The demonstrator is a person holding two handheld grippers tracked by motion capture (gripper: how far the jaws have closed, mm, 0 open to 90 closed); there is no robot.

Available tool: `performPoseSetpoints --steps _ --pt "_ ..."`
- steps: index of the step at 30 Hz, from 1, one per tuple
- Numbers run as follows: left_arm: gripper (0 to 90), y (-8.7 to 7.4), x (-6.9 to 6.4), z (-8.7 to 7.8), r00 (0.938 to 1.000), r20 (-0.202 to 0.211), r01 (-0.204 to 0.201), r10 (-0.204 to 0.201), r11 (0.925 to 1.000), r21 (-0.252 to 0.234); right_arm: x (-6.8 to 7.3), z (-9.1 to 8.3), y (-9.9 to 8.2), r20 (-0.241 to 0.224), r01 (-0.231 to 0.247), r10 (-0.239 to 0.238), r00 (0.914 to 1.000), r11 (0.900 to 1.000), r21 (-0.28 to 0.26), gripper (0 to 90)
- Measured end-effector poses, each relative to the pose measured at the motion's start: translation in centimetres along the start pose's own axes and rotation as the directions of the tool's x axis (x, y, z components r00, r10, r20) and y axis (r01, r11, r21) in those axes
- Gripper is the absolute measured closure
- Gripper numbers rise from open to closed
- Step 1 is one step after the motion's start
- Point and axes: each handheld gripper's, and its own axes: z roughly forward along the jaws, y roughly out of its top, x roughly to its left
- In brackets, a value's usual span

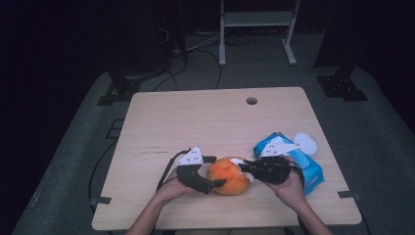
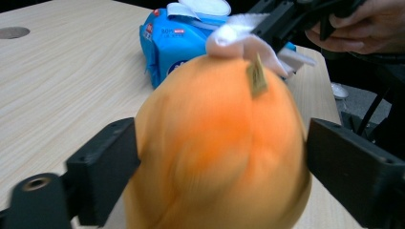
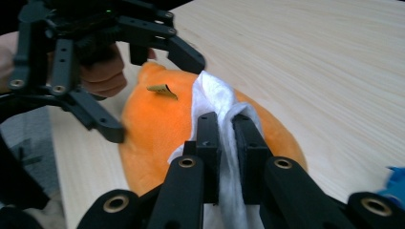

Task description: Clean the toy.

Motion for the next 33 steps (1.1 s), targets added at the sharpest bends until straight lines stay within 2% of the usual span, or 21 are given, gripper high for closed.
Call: performPoseSetpoints --steps 4,6,8,10,11,14,17,19,21,23,25,27,29,30,32,33 --pt "7.8 -0.8 0.3 0.7 0.9998 0.017 0.009 -0.009 0.9999 0.007 -0.5 0.0 -0.2 -0.005 -0.022 0.022 0.9998 0.9997 -0.006 81.6" --pt "7.9 -0.9 0.0 1.0 0.9998 0.002 -0.022 0.022 0.9995 0.022 -0.4 0.1 -0.1 -0.009 -0.025 0.025 0.9997 0.9997 -0.007 81.7" --pt "13.8 -0.9 -0.3 1.0 0.9991 -0.018 -0.039 0.039 0.9985 0.04 0.0 0.0 0.0 -0.02 -0.026 0.026 0.9995 0.9996 -0.013 81.7" --pt "16.8 -0.7 -0.3 1.0 0.9991 -0.032 -0.025 0.027 0.9987 0.043 0.6 -0.1 0.2 -0.044 -0.017 0.016 0.9989 0.9995 -0.025 81.6" --pt "17.7 -0.7 -0.3 1.0 0.9992 -0.038 -0.005 0.007 0.9992 0.04 1.0 -0.1 0.3 -0.057 -0.013 0.011 0.9983 0.9995 -0.029 81.7" --pt "20.2 -0.7 -0.2 0.9 0.9994 -0.035 0.007 -0.005 0.999 0.045 1.5 0.2 0.6 -0.041 0.025 -0.026 0.9988 0.9994 -0.023 81.7" --pt "18.4 -0.7 -0.1 0.7 1.0 0.003 -0.004 0.004 0.9996 0.029 0.6 0.3 0.2 -0.033 0.004 -0.004 0.9994 0.9999 -0.014 81.7" --pt "15.2 -0.9 0.0 0.7 0.9994 0.033 -0.006 0.006 0.9999 0.008 -0.1 0.1 -0.2 -0.037 -0.03 0.029 0.9989 0.9995 -0.014 81.6" --pt "14.2 -1.1 0.1 0.8 0.9993 0.036 -0.01 0.01 0.9999 -0.003 -0.6 -0.1 -0.3 -0.022 -0.036 0.036 0.9991 0.9992 -0.017 81.6" --pt "15.1 -1.0 0.0 0.9 0.9998 0.02 -0.009 0.009 1.0 0.002 -0.9 -0.1 -0.5 -0.026 -0.055 0.054 0.9982 0.9983 -0.02 81.6" --pt "23.8 -0.2 -0.6 0.6 0.9998 -0.013 -0.013 0.013 0.9994 0.031 -0.8 -0.1 -0.4 -0.022 -0.052 0.052 0.9984 0.9984 -0.022 81.6" --pt "28.9 1.1 -1.5 0.1 0.9994 -0.018 -0.029 0.029 0.9991 0.03 -0.5 -0.5 -0.2 -0.02 -0.051 0.05 0.9985 0.998 -0.038 81.6" --pt "30.9 2.3 -2.1 -0.6 0.9997 0.017 -0.016 0.016 0.9999 -0.004 -0.3 -0.9 0.1 -0.027 -0.052 0.05 0.9984 0.9973 -0.052 81.6" --pt "33.0 2.7 -2.4 -0.9 0.9989 0.039 -0.027 0.028 0.9995 -0.018 -0.4 -1.0 0.1 -0.044 -0.06 0.058 0.9973 0.9965 -0.058 81.5" --pt "37.0 3.2 -3.1 -0.9 0.9964 0.057 -0.062 0.063 0.998 -0.007 -0.6 -0.3 -0.2 -0.057 -0.072 0.07 0.996 0.9963 -0.047 81.5" --pt "37.5 3.2 -3.4 -0.6 0.9961 0.033 -0.082 0.081 0.9964 0.021 -0.8 0.3 -0.5 -0.064 -0.079 0.077 0.995 0.9965 -0.029 81.6"
